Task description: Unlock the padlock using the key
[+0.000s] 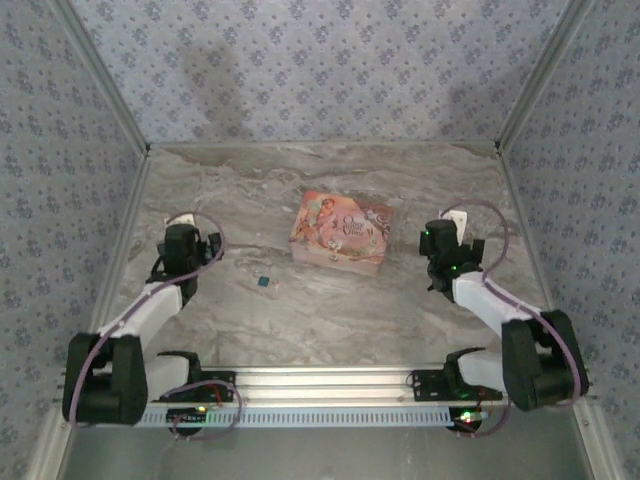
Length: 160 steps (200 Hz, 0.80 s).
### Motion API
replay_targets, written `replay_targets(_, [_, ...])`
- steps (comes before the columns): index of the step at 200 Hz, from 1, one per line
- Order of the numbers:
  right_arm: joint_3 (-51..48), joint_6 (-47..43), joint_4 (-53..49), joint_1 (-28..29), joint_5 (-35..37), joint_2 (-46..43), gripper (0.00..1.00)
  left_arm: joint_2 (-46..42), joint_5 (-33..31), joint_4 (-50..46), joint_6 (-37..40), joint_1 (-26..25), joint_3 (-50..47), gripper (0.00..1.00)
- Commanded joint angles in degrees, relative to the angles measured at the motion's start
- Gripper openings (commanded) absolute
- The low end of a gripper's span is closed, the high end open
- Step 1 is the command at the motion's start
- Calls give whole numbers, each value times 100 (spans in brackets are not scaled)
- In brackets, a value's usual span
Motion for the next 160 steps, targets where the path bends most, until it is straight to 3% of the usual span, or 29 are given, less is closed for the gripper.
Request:
replay_targets(1, [-283,-409,1653,-138,441,440,100,467,14,1625,509,131,-232,98])
replay_targets(22, [-481,-834,2646,-188,41,603,100,791,214,2097,614,238,-167,98])
replay_targets(42, [-538,-756,2929,-457,-503,669,100,1119,482,2553,673,366,-82,98])
replay_targets(67, [-944,-878,4338,-991,-1776,1169,100,1845,893,4060,819,453,-546,98])
replay_targets(75, [-845,-840,3940,-1126,-2370,1225,100,2149,930,4707,870,447,-611,98])
replay_targets(87, [-866,-1029,4620,-1111,-2470,1644,100,1930,869,3584,808,448,-241,98])
replay_targets(98, [-712,-670,3816,-1155,-2285,1402,100,2091,795,3963,807,458,-291,98])
replay_targets(119, [-895,-851,4409,-937,-1794,1471,100,2042,640,3823,767,452,-273,98])
replay_targets(160, [-686,-792,3953,-1273,-2537,1464,100,2015,549,3765,728,438,-275,98])
